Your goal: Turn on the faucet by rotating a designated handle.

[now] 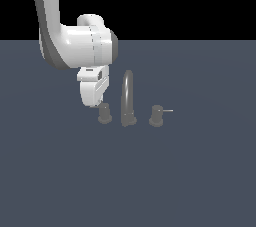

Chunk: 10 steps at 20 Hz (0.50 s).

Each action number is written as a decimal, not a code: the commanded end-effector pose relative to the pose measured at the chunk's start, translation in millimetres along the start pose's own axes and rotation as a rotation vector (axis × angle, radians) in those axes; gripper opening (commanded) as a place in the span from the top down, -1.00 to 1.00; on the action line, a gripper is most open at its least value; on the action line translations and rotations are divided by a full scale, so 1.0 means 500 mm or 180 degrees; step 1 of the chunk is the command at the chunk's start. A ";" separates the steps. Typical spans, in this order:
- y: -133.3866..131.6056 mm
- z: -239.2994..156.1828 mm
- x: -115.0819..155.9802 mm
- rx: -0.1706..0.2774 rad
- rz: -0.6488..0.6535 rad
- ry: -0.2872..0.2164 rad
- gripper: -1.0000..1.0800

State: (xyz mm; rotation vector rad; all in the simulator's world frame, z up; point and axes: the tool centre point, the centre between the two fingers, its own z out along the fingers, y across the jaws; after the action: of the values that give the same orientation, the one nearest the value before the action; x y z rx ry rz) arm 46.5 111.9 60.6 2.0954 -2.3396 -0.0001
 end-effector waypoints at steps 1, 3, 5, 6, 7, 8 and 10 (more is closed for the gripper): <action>0.002 -0.004 -0.001 0.0002 -0.0016 -0.0002 1.00; 0.003 -0.005 -0.002 0.0002 -0.0025 -0.0002 1.00; 0.003 -0.005 -0.002 0.0002 -0.0025 -0.0002 1.00; 0.003 -0.005 -0.002 0.0002 -0.0025 -0.0002 1.00; 0.002 -0.005 -0.002 0.0003 -0.0023 -0.0002 1.00; 0.009 -0.005 -0.006 0.0003 -0.0023 -0.0002 1.00; 0.023 -0.005 -0.013 0.0003 -0.0023 -0.0002 1.00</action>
State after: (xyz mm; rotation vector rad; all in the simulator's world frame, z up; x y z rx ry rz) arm 39.9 116.1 63.0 2.1031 -2.3339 0.0006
